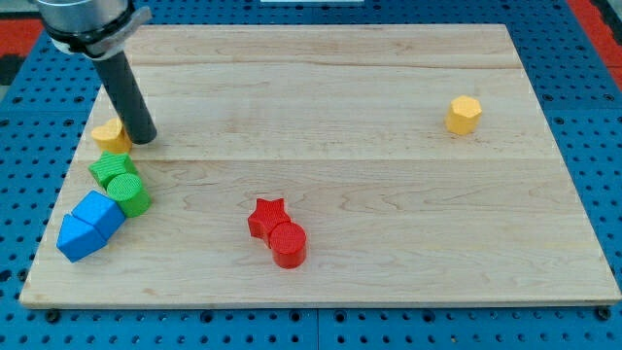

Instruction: Bring the red star at the top right side of the green circle

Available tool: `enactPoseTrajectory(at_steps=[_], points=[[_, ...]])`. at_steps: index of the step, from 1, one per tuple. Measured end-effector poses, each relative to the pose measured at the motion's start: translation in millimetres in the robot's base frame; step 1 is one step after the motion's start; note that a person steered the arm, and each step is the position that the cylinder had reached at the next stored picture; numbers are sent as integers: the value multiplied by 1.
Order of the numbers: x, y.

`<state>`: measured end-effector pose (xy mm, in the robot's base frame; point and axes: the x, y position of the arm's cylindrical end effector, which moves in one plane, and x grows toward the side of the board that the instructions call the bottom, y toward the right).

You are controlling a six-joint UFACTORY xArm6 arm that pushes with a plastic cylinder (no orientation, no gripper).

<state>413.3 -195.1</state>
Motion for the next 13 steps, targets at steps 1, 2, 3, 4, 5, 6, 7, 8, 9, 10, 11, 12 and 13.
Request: enactPoseTrajectory(at_steps=[1,2,3,4,5,6,7,8,9,10,11,12,13], points=[[1,69],[11,134],[30,198],[53,245],[72,254],[87,255],[103,255],[115,255],[139,255],[157,249],[158,247],[158,223],[145,178]])
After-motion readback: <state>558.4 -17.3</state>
